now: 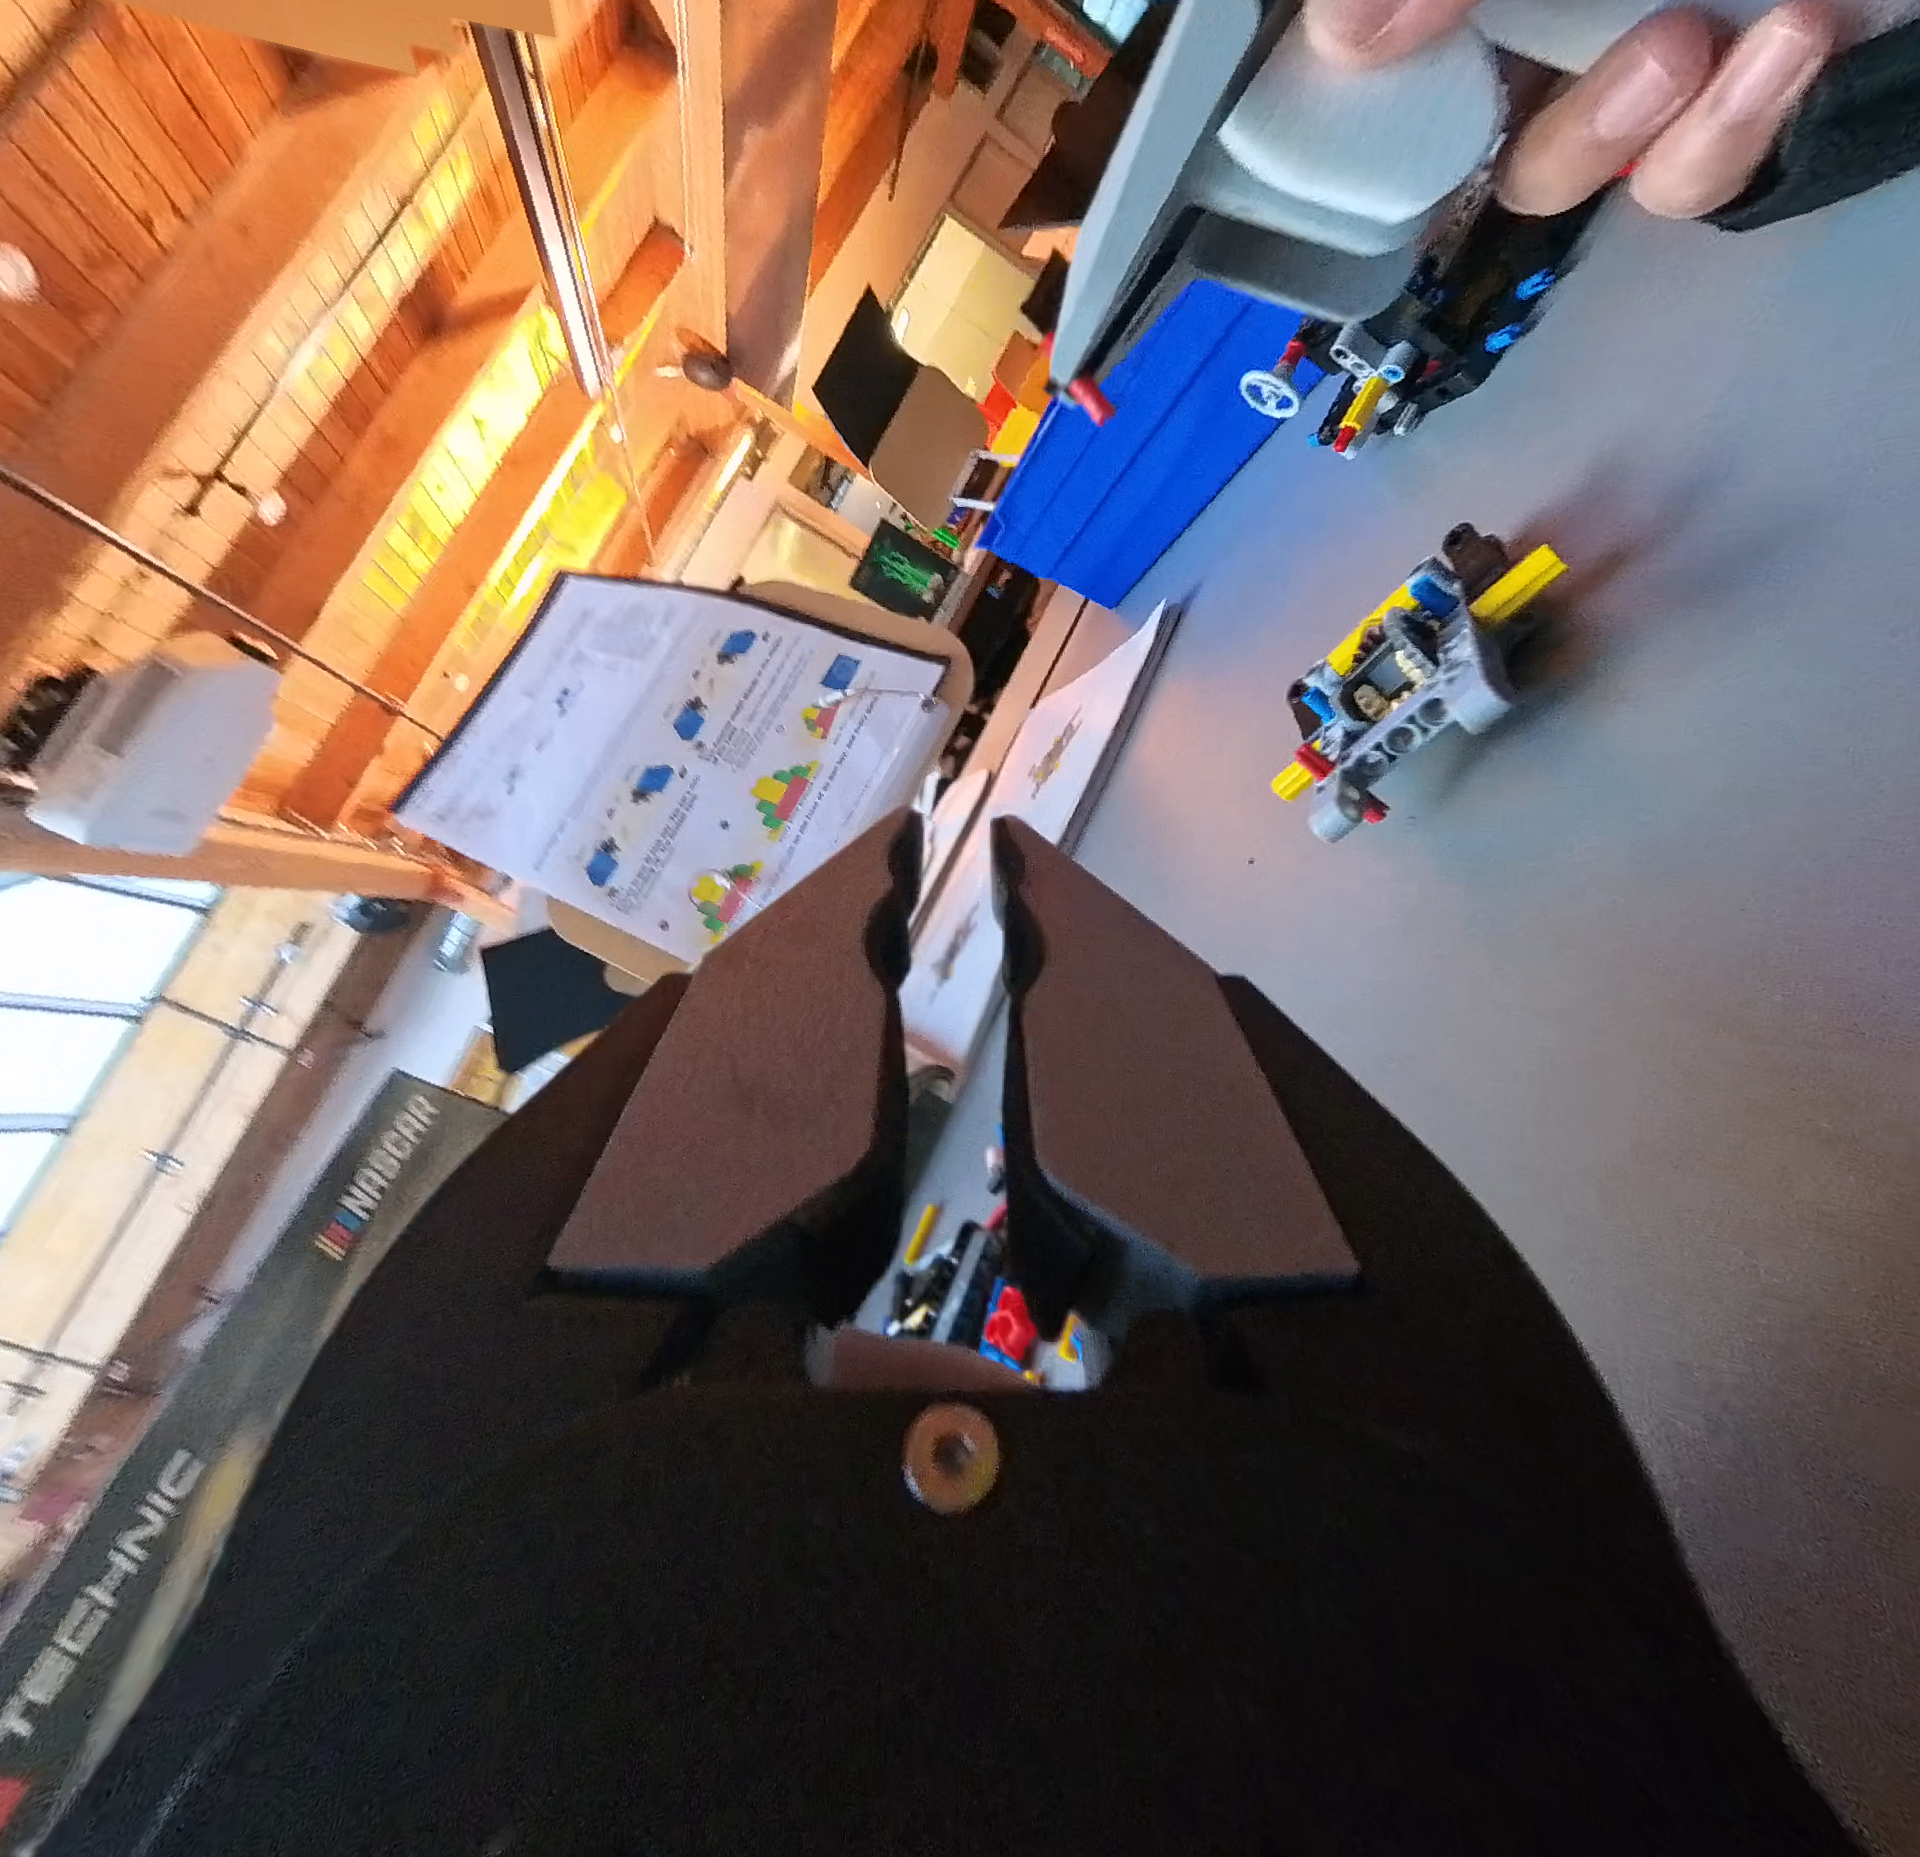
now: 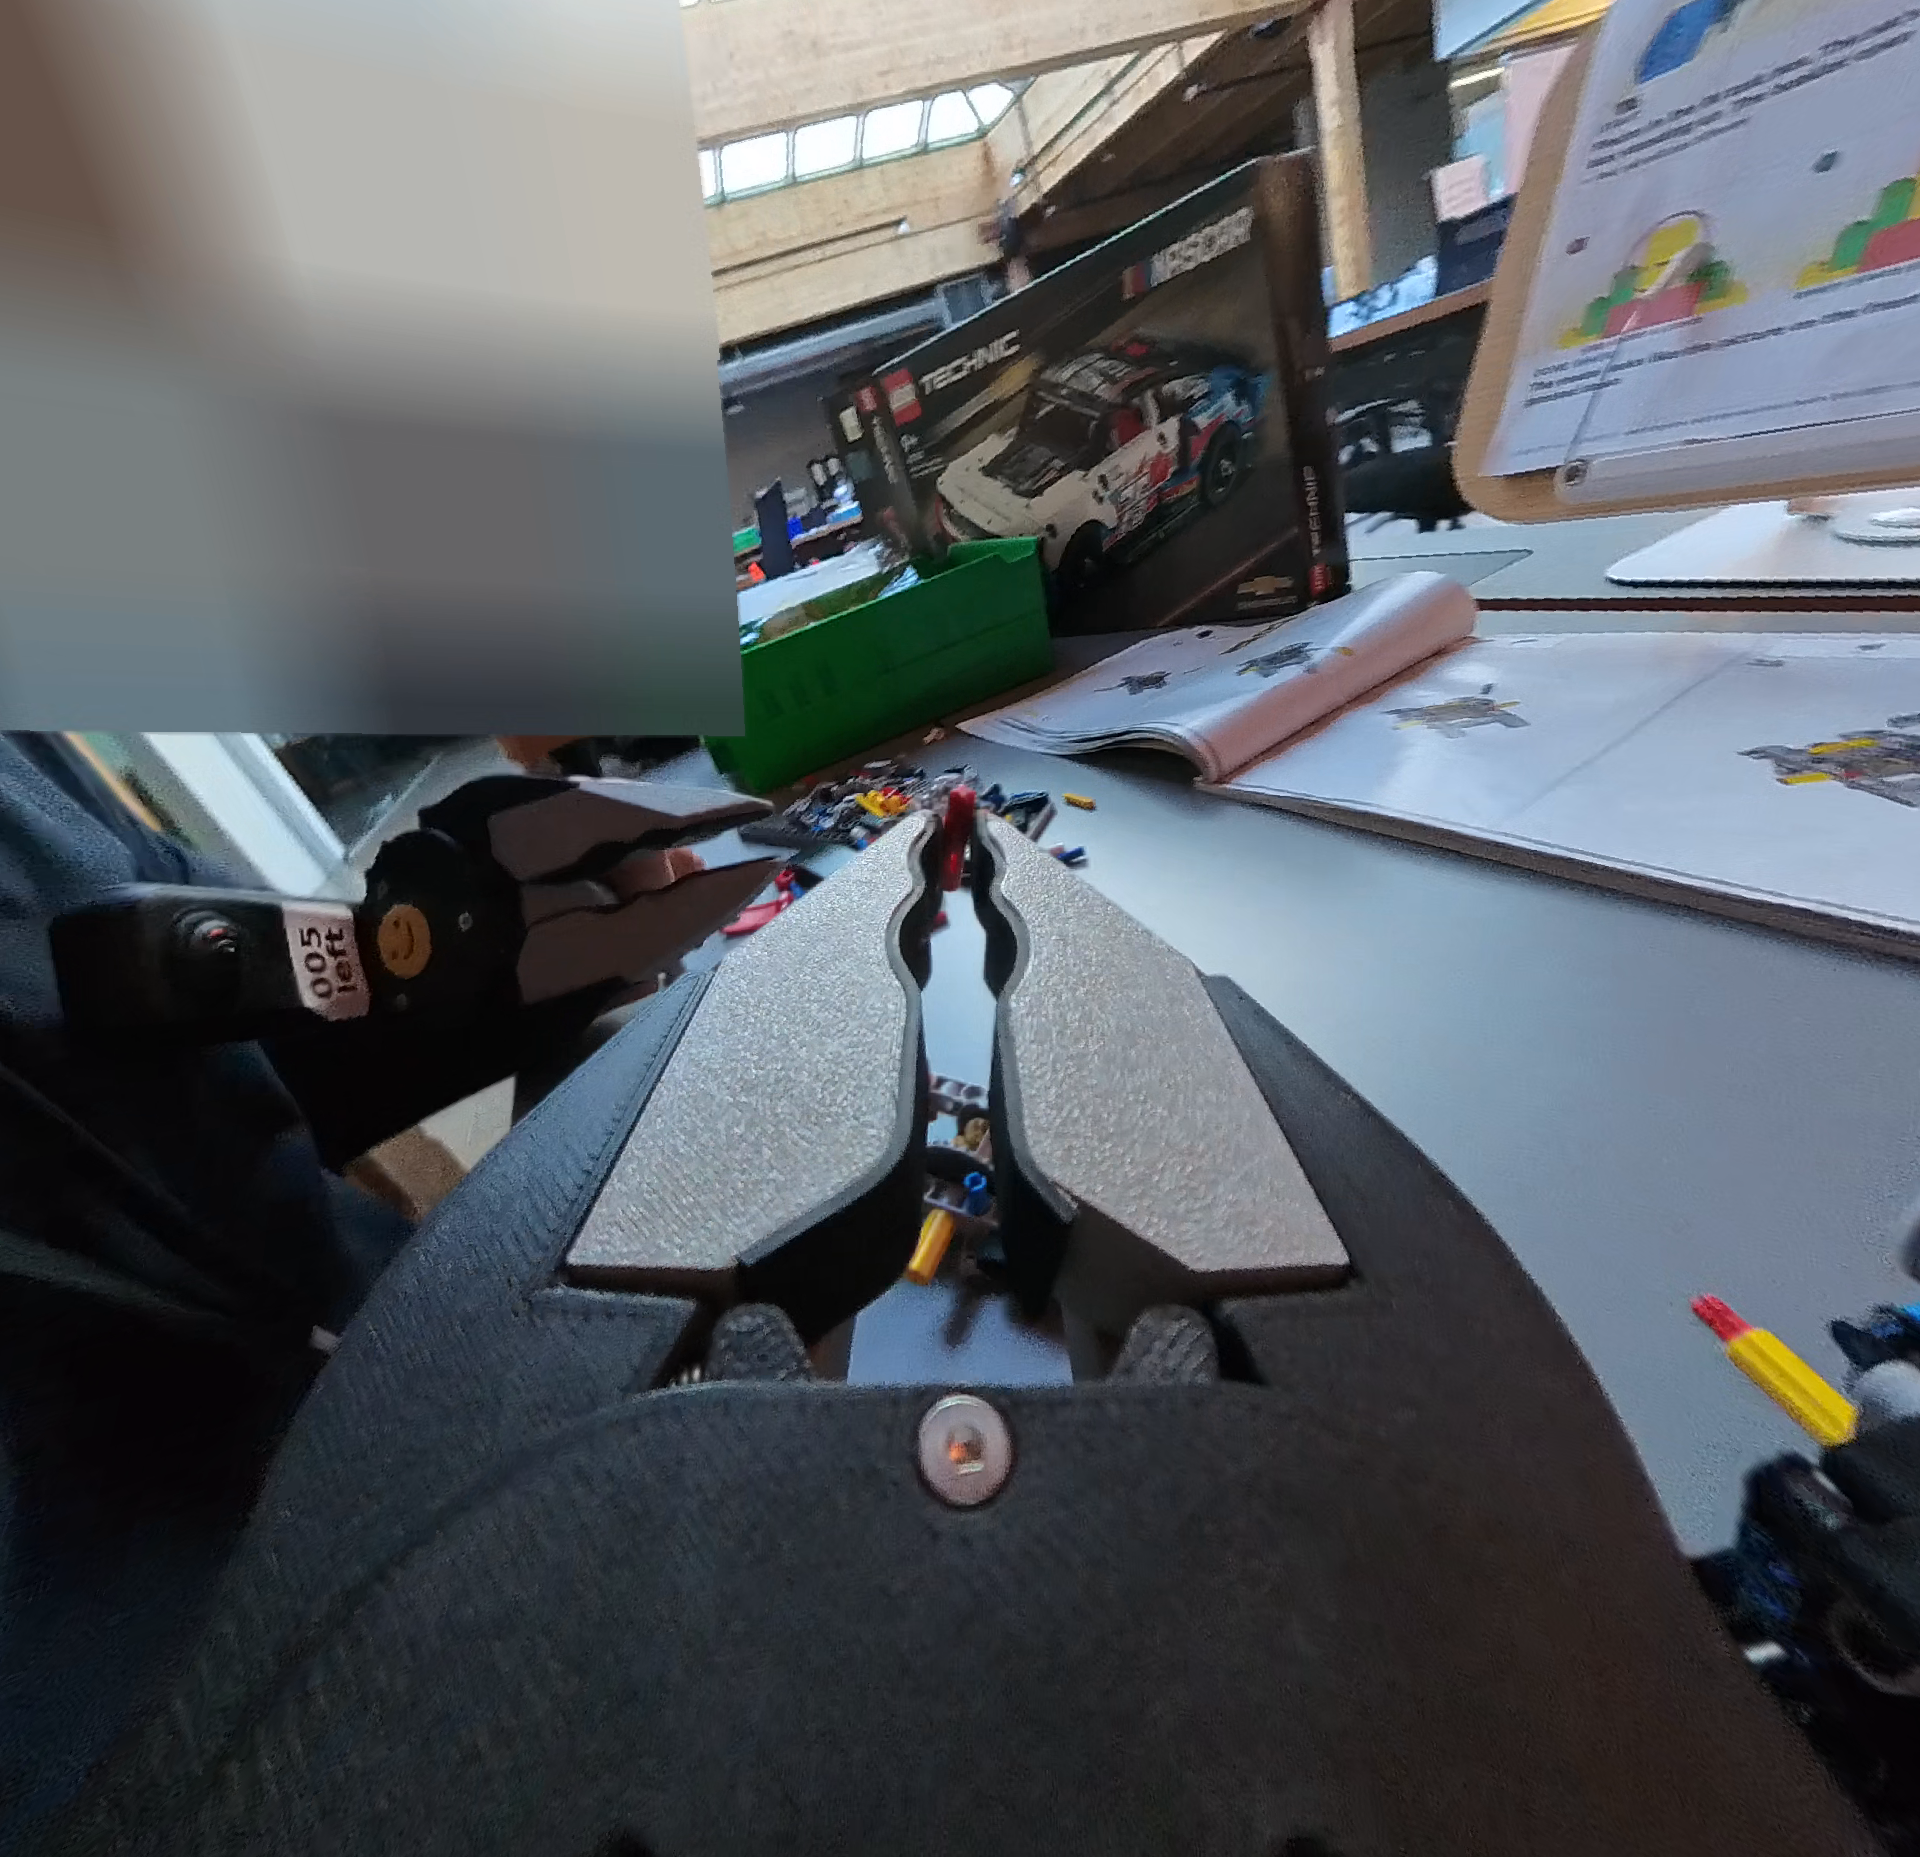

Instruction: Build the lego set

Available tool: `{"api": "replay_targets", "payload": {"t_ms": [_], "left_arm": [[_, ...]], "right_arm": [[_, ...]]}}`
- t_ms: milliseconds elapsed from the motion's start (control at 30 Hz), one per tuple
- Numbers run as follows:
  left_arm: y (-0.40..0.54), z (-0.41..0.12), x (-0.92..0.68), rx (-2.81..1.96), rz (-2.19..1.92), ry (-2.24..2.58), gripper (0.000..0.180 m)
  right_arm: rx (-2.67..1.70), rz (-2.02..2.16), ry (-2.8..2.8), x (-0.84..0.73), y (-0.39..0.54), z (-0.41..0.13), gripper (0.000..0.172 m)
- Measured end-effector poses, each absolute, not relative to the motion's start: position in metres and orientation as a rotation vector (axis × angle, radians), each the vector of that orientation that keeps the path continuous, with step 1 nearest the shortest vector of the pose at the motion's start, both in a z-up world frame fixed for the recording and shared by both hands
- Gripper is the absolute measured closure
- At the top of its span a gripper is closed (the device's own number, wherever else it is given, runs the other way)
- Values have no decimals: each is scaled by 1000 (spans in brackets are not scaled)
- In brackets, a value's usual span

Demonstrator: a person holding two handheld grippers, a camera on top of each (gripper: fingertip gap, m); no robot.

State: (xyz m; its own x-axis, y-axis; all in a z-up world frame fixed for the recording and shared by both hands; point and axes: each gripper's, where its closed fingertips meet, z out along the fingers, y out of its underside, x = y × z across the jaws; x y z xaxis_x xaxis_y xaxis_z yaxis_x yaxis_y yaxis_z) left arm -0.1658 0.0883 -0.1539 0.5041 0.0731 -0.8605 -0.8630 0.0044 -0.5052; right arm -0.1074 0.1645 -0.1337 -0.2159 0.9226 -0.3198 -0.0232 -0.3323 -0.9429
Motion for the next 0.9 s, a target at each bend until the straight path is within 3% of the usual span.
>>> {"api": "replay_targets", "payload": {"t_ms": [433,900], "left_arm": [[81,-157,-111,-1497,635,897,167],[87,-180,-105,-1544,490,806,173]], "right_arm": [[-951,1196,-1449,-90,105,-135,170],[-1162,1180,-1402,-97,137,-152,170]]}}
